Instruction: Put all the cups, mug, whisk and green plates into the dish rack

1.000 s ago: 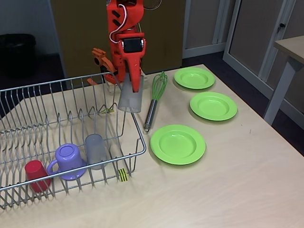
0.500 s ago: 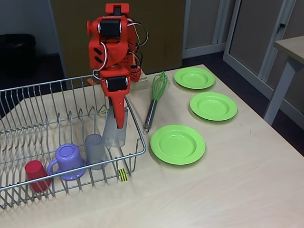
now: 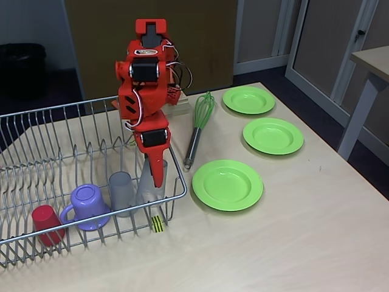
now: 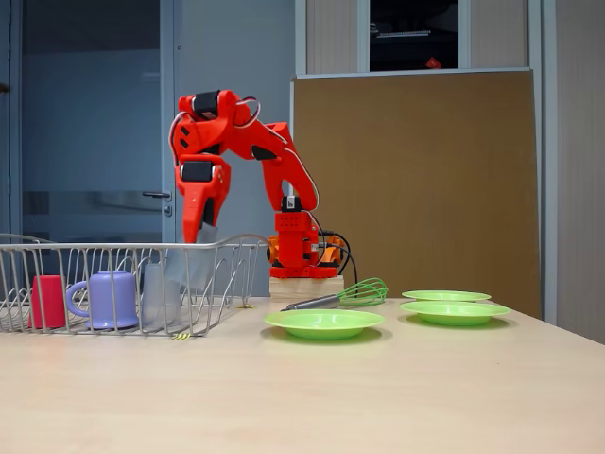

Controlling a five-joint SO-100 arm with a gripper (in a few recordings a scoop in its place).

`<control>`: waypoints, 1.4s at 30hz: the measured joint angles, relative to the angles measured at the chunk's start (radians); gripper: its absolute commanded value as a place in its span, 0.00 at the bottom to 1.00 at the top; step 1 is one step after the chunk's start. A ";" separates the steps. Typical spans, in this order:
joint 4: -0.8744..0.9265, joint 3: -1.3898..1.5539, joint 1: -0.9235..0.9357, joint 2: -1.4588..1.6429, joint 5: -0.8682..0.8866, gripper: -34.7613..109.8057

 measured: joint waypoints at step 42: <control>0.067 -0.273 0.023 -0.262 -0.005 0.54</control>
